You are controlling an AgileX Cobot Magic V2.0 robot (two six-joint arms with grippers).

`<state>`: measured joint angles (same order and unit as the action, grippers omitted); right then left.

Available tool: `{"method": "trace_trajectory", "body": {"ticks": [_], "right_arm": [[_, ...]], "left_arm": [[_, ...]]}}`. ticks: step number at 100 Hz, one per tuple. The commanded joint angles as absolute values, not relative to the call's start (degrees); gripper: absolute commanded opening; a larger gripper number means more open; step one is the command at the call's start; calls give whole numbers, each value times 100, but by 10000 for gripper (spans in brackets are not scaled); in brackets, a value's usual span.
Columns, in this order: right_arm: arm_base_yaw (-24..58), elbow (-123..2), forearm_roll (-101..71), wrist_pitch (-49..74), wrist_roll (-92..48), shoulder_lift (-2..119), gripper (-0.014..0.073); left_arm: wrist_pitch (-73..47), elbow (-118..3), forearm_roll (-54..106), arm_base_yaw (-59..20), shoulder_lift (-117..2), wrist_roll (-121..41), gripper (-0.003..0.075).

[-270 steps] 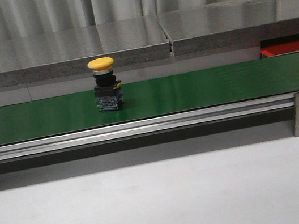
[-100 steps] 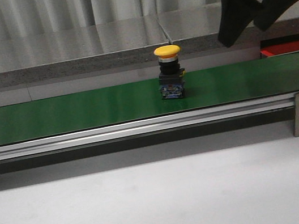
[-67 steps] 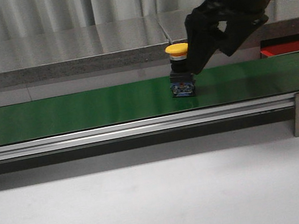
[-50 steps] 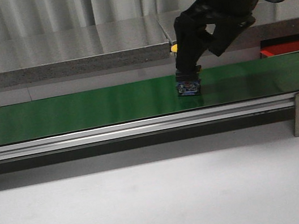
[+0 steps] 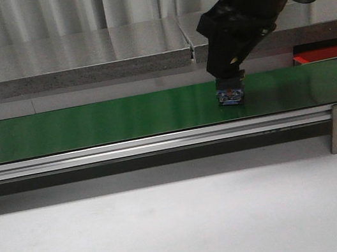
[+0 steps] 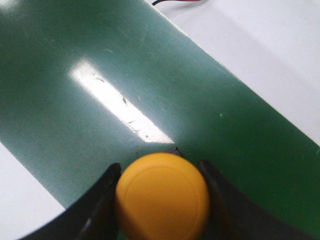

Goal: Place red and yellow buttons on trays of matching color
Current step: 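Grasp the yellow button on the belt with the right gripper, then lower the yellow button into the yellow tray and open the right gripper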

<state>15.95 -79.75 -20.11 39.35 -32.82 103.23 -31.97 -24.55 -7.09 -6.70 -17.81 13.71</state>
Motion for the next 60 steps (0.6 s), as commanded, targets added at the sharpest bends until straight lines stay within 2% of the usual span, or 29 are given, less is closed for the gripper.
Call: {"method": "trace_trajectory", "body": {"ticks": [1, 8, 36, 60], "right_arm": [[1569, -8157, -2017, 3919, -3350, 10043, 41], [1557, -8157, -1996, 3945, -3350, 9978, 8], [1235, -8157, -1518, 4112, -2678, 9137, 8], [-4, -7953, -1270, 4690, -2115, 8344, 6]], "left_arm": [[-2788, -2597, -691, -712, -1831, 1359, -19], [-2788, -2597, -691, -712, -1831, 1359, -19], [-2788, -2597, -691, -712, -1831, 1359, -19], [-2788, -2597, -691, -712, -1831, 1359, -19]]}}
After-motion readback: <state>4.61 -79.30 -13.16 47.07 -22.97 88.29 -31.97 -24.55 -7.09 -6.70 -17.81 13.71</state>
